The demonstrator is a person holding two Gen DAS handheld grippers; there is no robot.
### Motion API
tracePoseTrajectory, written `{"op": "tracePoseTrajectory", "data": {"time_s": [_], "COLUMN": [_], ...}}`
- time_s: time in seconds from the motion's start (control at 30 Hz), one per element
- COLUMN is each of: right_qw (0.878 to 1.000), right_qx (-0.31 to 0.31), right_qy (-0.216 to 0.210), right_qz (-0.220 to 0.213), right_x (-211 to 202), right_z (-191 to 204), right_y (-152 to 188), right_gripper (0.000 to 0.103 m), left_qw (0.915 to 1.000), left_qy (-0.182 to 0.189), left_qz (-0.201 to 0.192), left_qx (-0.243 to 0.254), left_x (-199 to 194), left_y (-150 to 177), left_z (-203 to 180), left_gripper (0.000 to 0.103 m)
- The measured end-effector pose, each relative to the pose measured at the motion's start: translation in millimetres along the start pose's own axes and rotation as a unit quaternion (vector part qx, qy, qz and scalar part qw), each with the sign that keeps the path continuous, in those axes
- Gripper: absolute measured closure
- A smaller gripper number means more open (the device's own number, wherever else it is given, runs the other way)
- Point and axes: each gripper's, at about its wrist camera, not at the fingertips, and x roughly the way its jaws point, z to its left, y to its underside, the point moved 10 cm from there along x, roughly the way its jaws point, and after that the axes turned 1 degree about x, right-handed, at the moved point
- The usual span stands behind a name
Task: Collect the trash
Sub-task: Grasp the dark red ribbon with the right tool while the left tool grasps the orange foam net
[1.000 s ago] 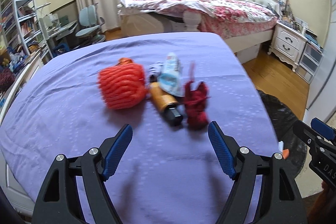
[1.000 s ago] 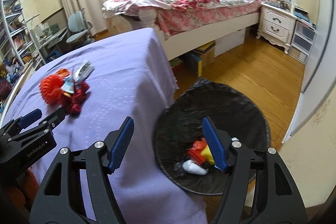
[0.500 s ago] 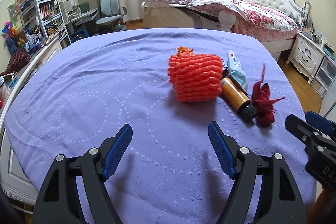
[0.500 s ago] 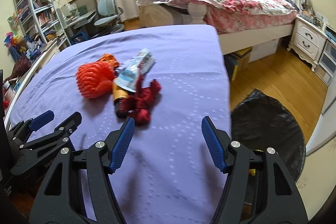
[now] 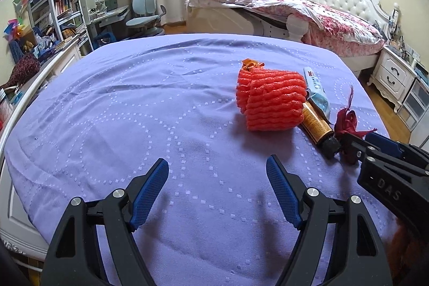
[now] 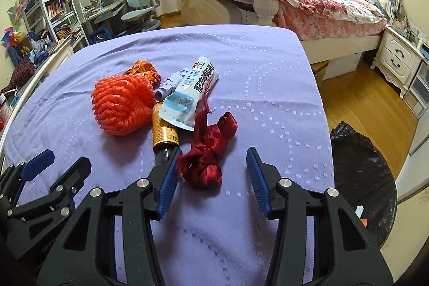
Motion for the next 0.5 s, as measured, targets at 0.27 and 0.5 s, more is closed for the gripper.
{"op": "tracePoseTrajectory", "data": {"time_s": [0.27, 0.5], "right_qw": [1.0, 1.0], "right_qx": [-0.005, -0.003], "right_qy": [-0.004, -0.004], "right_qz": [0.015, 0.016], "right_x": [7, 9], "right_z": [-2, -8], "right_y": [2, 2], "right_gripper": [0.071, 0.075], "left_qw": [0.9999, 0.9995], "left_qy": [0.012, 0.019], "left_qz": [-0.005, -0.018], "left_qx": [0.003, 0.021], "left_x": [3, 4], "left_y": [-3, -11], "left_z": [-4, -15], "left_gripper": [0.026, 0.025]}}
